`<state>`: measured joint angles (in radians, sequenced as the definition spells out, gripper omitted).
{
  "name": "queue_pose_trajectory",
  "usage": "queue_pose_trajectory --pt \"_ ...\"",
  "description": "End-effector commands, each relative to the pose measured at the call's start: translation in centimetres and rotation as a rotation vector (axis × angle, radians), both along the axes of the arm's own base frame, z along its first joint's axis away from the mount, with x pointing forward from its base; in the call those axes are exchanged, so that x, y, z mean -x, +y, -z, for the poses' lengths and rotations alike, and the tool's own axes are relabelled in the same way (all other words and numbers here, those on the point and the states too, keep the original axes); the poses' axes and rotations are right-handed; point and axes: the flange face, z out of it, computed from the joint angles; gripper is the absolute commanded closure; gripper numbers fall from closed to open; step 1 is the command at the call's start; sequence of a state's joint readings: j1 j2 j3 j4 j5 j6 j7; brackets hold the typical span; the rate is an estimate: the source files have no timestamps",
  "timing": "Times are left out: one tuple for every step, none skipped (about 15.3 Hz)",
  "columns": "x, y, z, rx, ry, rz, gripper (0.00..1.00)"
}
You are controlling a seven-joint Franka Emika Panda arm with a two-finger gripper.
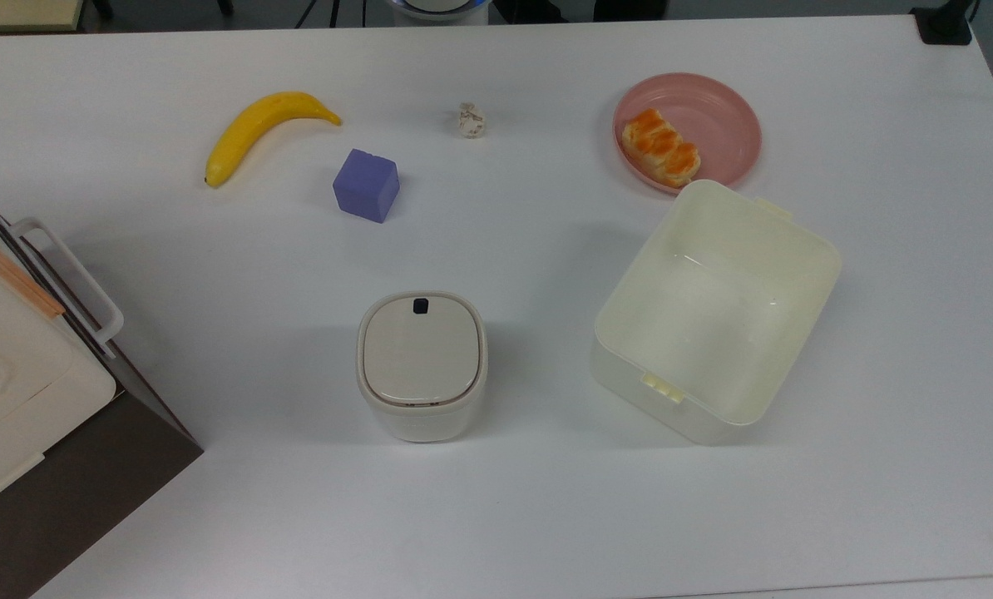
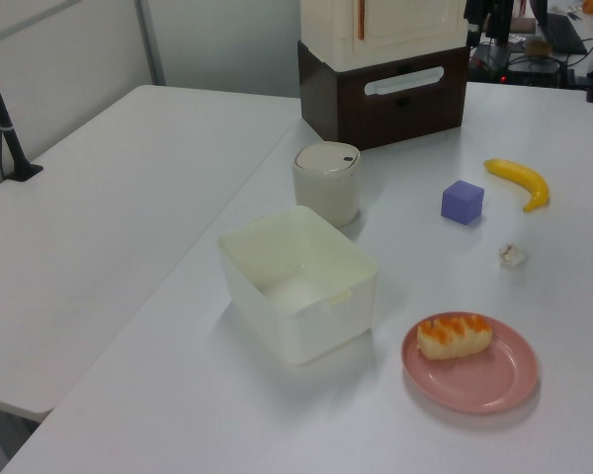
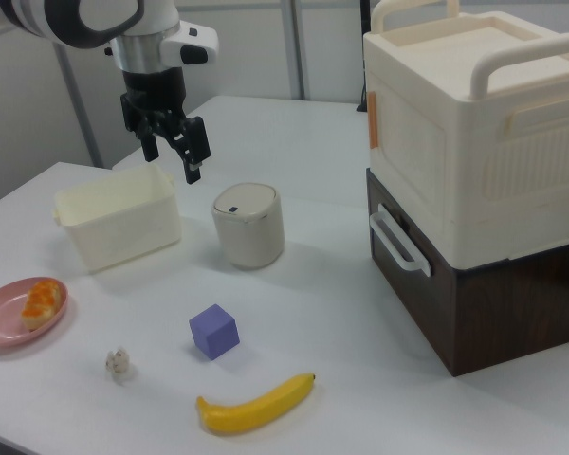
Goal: Put the bread on the table
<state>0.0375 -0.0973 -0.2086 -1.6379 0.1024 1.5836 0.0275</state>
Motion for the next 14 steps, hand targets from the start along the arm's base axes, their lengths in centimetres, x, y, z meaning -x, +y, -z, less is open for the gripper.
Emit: queue_pose_trajectory --pt "-0.33 -0.10 -0.32 -0.005 -0.017 0.013 0.00" --pt "-0.31 -0.27 -0.32 -0.006 -0.017 0.016 0.00" --pt "-0.31 -0.36 -0.40 -0.005 -0.020 0.016 0.00" --pt "-0.31 -0.27 -0.46 -0.005 -0.020 0.016 0.00" --pt "-0.23 -0.28 -0.51 -0.004 -0.018 0.017 0.00" --pt "-0.13 -0.29 -0.54 -0.004 -0.014 0.018 0.00" --pt "-0.18 -0.09 -0.56 0.000 -0.016 0.012 0.00" --pt "-0.27 -0.10 -0.39 0.011 -0.011 0.011 0.00" --pt "-0.33 -0.02 -0.42 0.017 -0.014 0.012 0.00" --pt "-0.33 0.06 -0.41 0.019 -0.013 0.007 0.00" --pt "-0.37 0.22 -0.43 0.019 -0.014 0.004 0.00" --pt "-0.48 0.31 -0.27 0.020 -0.011 0.001 0.00" --pt "-0.49 0.39 -0.27 0.020 -0.011 0.000 0.00" --pt "-0.48 0.31 -0.34 0.020 -0.013 0.001 0.00"
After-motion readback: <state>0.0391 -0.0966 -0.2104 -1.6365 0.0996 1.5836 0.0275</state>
